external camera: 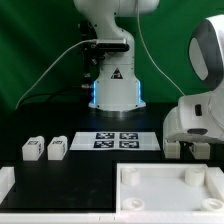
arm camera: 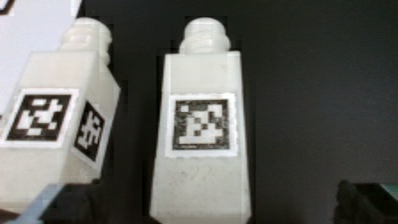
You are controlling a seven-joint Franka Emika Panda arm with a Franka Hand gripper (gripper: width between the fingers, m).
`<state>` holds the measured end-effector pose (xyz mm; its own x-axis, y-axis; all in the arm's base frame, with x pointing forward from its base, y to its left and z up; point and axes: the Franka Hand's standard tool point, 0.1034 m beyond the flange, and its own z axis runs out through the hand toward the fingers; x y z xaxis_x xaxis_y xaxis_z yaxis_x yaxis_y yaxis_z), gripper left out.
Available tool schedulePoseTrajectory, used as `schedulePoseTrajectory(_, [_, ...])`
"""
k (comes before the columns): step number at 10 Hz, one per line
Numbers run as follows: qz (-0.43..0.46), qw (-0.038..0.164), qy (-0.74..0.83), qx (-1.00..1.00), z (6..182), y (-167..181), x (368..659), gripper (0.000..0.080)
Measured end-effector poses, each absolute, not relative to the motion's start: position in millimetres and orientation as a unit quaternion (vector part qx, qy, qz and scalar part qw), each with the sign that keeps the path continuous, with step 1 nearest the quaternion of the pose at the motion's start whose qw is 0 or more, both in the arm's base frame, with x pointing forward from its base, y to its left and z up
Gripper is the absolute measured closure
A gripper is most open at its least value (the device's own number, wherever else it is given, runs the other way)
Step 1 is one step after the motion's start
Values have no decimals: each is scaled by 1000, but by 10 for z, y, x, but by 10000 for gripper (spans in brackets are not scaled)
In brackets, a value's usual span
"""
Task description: Assemble one leg
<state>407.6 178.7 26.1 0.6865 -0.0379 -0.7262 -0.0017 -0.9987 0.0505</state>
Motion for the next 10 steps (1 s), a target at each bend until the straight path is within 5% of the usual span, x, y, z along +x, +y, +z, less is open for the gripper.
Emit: schedulePoseTrajectory(10, [-400,17,-16,916,63,1833,3728,151])
